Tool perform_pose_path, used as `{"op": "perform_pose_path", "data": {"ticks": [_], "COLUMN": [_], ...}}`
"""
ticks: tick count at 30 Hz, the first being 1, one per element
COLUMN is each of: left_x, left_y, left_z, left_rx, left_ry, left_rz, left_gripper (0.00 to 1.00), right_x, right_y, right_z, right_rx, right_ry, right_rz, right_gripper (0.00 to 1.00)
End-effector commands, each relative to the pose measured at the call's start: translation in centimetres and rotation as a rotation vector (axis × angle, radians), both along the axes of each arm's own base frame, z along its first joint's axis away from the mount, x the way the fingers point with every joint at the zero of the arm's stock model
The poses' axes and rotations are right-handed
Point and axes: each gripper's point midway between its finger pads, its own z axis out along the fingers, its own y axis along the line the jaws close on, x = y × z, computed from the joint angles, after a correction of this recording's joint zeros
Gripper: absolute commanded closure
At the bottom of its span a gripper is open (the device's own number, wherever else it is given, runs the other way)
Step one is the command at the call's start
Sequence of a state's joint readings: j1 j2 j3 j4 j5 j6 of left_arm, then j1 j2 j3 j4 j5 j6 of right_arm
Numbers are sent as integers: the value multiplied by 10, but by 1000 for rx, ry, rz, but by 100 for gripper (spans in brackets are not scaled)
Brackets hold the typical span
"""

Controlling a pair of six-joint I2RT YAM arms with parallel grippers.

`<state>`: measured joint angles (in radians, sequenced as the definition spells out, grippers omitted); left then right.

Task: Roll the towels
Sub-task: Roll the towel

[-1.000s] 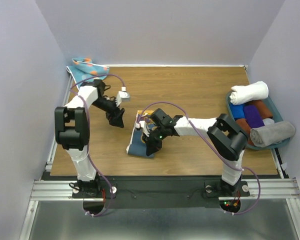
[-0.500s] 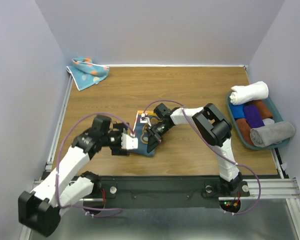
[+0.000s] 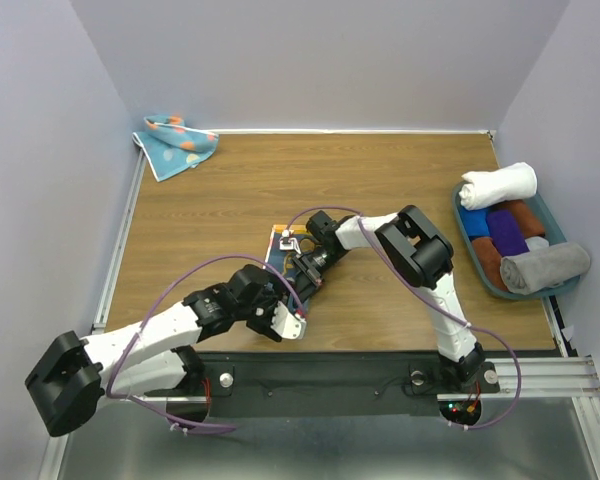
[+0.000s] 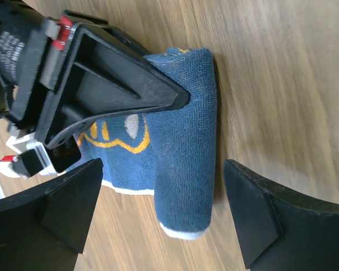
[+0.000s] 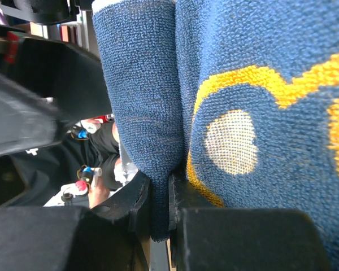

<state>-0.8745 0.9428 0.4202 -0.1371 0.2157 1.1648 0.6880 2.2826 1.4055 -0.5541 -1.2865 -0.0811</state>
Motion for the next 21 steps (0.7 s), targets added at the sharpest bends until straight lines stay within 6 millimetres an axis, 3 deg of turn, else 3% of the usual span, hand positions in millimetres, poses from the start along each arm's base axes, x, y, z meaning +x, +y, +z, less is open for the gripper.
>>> {"op": "perform_pose_path", "data": {"ticks": [1, 3, 12, 13, 17, 18, 21], "left_x": [16, 15, 0, -3, -22, -23, -32], "left_y": [-6, -13, -6, -5, -4, -6, -4], "left_z": [2, -1, -27, -29, -32, -30, -31], "left_rx": [-11, -6, 116, 129, 138, 128, 148], "left_ry": [-94, -88, 103, 129, 244, 261, 327], "left_rz": [15, 4, 42, 41, 37, 44, 51], "left_gripper": [1, 4, 47, 58, 71, 74, 85], "right_x": [0, 0, 10, 13, 29, 37, 62], "right_y": [-4, -3, -3, -4, -7, -10, -15], "right_z": [-19, -19, -11, -8, 1, 5, 19], "right_rx": [-63, -62, -72, -70, -80, -84, -100], "right_ry": [14, 25, 1, -12, -74, -88, -168], "right_rz": [-1, -3, -20, -27, -59, -82, -140], "right_gripper": [98, 97, 91, 88, 73, 64, 57]}}
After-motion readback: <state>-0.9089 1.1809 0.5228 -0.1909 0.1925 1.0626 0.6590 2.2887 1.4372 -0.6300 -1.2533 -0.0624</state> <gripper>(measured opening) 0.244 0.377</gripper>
